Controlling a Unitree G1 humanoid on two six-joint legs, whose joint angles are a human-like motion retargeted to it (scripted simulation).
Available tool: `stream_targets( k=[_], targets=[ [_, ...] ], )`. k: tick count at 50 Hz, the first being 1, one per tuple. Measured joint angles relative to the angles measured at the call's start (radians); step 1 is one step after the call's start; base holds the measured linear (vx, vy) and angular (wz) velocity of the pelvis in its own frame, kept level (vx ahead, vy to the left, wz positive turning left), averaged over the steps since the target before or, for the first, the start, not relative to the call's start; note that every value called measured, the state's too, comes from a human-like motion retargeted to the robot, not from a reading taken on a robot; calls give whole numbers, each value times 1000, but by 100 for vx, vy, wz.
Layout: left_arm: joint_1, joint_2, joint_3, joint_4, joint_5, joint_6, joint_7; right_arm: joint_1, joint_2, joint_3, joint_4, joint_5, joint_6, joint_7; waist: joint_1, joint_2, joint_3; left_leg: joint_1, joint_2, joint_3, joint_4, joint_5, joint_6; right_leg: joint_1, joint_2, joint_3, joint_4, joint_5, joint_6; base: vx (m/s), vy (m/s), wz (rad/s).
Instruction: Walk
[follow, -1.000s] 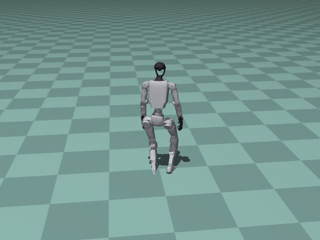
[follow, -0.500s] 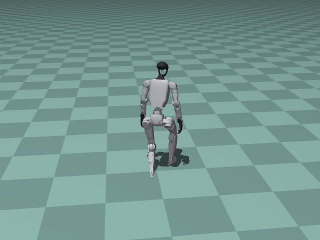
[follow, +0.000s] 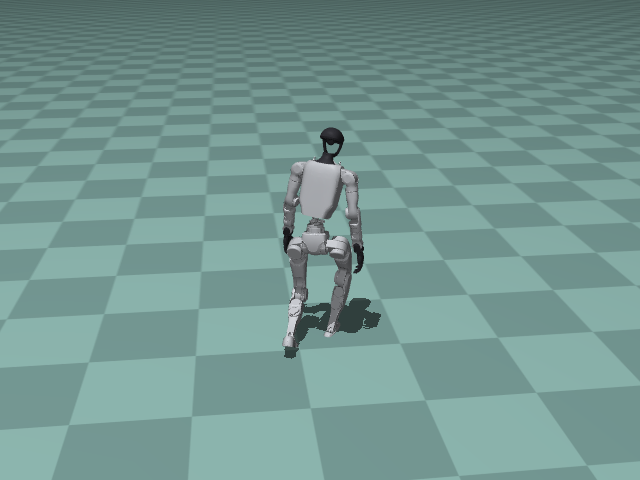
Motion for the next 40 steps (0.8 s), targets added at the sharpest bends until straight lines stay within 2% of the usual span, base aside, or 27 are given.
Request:
stream_targets(
  k=[3, 7, 12, 17, 20, 25, 29, 35, 38, 40],
  targets=[
    [-4, 5, -11, -21, 7, 0, 1, -2, -7, 8, -11, -2, 0, 3, 17, 7, -7, -90, 46, 12, 103, 9, 19, 16, 16, -6, -8, -21, -8, 23, -7, -7],
    [-6, 14, -22, -36, 20, -4, 8, -4, -14, 17, -27, -10, 2, 9, 39, -9, -22, -201, 48, 25, 99, -75, 60, 43, 10, 3, -24, -52, 1, 25, -4, 2],
    [15, 22, -35, -26, 43, -14, 18, 2, -18, 30, -44, -31, 0, 17, 55, -49, -44, -307, -25, 22, -74, -163, 79, 87, -20, 26, -44, -92, 22, 26, 1, 7],
    [53, 18, -46, -3, 74, -19, 23, 18, -18, 48, -62, -64, -8, 26, 55, -93, -73, -350, -123, -16, -258, -134, 66, 143, -58, 46, -57, -131, 37, 24, 4, 16],
    [76, 14, -48, 8, 89, -16, 22, 31, -17, 59, -68, -79, -12, 26, 56, -114, -88, -334, -165, -38, -317, -104, 61, 190, -71, 54, -64, -154, 43, 23, 6, 13],
    [108, 9, -41, 26, 101, -7, 14, 53, -12, 70, -67, -103, -15, 25, 72, -131, -108, -261, -189, -54, -339, -116, 77, 276, -75, 61, -71, -182, 49, 23, 8, 2],
    [126, 7, -31, 44, 102, 3, 1, 67, -8, 68, -61, -123, -14, 37, 62, -174, -114, -176, -249, -48, -379, -110, 95, 327, -142, 72, 12, -181, 74, 21, 6, 26],
    [117, 17, -32, 43, 89, 20, -15, 66, -9, 67, -70, -125, -14, 66, 18, -249, -119, -49, -358, -28, -490, -91, 125, 268, -340, 59, 321, -26, 90, 11, 5, 26],
    [88, 34, -35, 21, 81, 17, 2, 63, -12, 68, -85, -111, -19, 64, -12, -256, -123, 7, -375, -31, -543, -92, 132, 192, -380, 61, 388, 9, 83, 5, 2, 26],
    [62, 50, -34, -1, 70, 10, 22, 64, -14, 70, -98, -102, -22, 56, -30, -251, -124, 39, -371, -37, -570, -97, 129, 143, -377, 55, 368, 11, 85, 3, 0, 29]
  ],
)
